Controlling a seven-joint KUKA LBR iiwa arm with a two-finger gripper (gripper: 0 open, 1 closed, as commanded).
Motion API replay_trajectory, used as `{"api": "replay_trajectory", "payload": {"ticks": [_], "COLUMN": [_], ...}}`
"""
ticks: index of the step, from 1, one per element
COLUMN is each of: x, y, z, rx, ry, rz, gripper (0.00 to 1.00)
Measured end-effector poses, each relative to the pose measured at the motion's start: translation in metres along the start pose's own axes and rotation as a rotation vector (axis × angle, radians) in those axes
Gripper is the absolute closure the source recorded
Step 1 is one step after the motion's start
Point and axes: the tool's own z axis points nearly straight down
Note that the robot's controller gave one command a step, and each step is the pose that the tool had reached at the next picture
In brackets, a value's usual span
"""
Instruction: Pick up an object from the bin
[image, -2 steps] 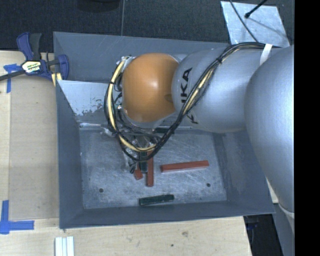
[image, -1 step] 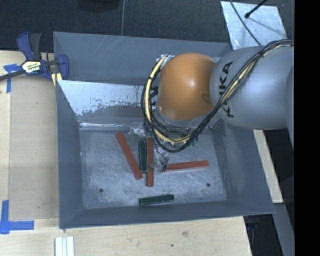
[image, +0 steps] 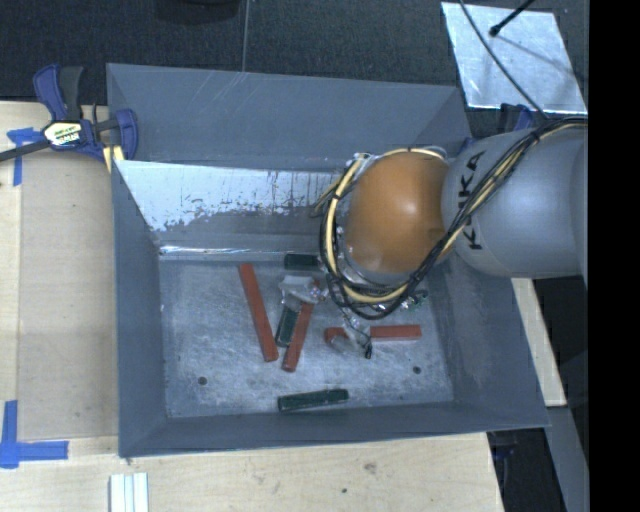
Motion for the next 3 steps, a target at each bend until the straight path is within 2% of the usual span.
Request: {"api": "replay_trajectory", "payload": {"ticks": [1,2,3], "x": [-0.005,-0.005,0.035], "y": [-0.001,-0.026,-0.089], "z": [-0.007,-0.072,-0.052], "rx": [0.004,0.005,0.001], "ry": [-0.008,-0.004,0.0], "rz": [0.001,-0.493,-0.576], "gripper": [1.0,1.0,1.0]}}
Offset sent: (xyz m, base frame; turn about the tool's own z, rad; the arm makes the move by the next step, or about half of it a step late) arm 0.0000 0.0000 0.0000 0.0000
